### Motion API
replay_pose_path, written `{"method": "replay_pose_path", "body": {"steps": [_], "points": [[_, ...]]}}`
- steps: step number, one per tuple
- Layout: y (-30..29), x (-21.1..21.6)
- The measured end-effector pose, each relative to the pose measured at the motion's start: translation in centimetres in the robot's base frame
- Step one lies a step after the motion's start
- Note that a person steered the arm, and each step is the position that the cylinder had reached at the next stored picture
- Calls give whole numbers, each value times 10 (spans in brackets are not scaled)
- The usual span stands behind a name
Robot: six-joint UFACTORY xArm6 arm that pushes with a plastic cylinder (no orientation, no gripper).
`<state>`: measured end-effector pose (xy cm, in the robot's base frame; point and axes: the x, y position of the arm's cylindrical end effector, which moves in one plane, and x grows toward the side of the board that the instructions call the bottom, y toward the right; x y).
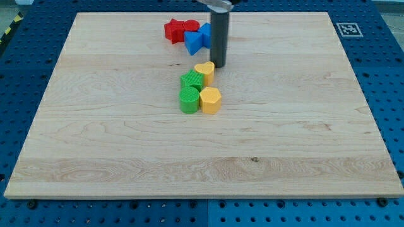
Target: Place the yellow heart to the top of the green star
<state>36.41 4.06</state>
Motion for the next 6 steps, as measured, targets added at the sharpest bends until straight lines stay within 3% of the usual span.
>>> {"method": "replay_pose_path", "body": {"steps": [1,3,5,6], "points": [[5,23],[-29,28],[-15,36],[-57,40]]}}
